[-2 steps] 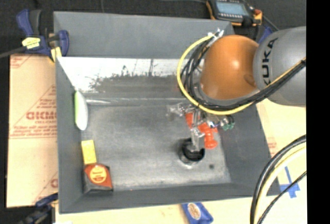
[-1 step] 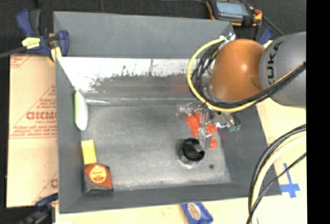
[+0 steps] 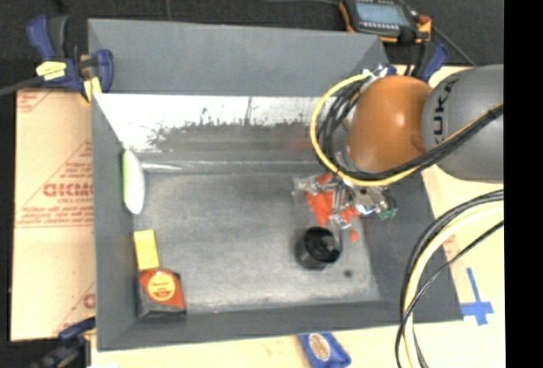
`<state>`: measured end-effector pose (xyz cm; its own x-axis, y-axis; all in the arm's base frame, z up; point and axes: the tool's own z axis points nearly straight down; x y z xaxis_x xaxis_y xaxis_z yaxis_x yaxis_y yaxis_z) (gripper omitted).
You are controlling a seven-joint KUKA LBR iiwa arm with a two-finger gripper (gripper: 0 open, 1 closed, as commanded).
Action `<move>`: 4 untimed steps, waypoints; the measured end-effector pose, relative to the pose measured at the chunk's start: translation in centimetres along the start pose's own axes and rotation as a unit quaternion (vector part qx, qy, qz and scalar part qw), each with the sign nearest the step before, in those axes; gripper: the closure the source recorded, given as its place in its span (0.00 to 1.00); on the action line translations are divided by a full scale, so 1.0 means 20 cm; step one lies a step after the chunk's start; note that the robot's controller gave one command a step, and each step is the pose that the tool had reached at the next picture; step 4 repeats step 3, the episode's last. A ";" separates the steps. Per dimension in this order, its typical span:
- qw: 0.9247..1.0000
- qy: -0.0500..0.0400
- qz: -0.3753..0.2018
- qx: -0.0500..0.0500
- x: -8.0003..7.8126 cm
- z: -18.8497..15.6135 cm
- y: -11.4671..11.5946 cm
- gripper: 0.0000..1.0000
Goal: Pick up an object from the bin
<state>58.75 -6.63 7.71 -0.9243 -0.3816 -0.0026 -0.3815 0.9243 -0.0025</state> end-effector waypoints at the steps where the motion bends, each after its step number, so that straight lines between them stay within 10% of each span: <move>1: 1.000 0.000 -0.022 -0.001 0.18 0.02 -0.10 1.00; 4: 1.000 0.002 -0.021 -0.002 0.13 -0.23 -0.05 1.00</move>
Offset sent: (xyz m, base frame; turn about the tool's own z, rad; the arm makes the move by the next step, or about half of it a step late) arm 0.0000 0.0000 0.0000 0.0000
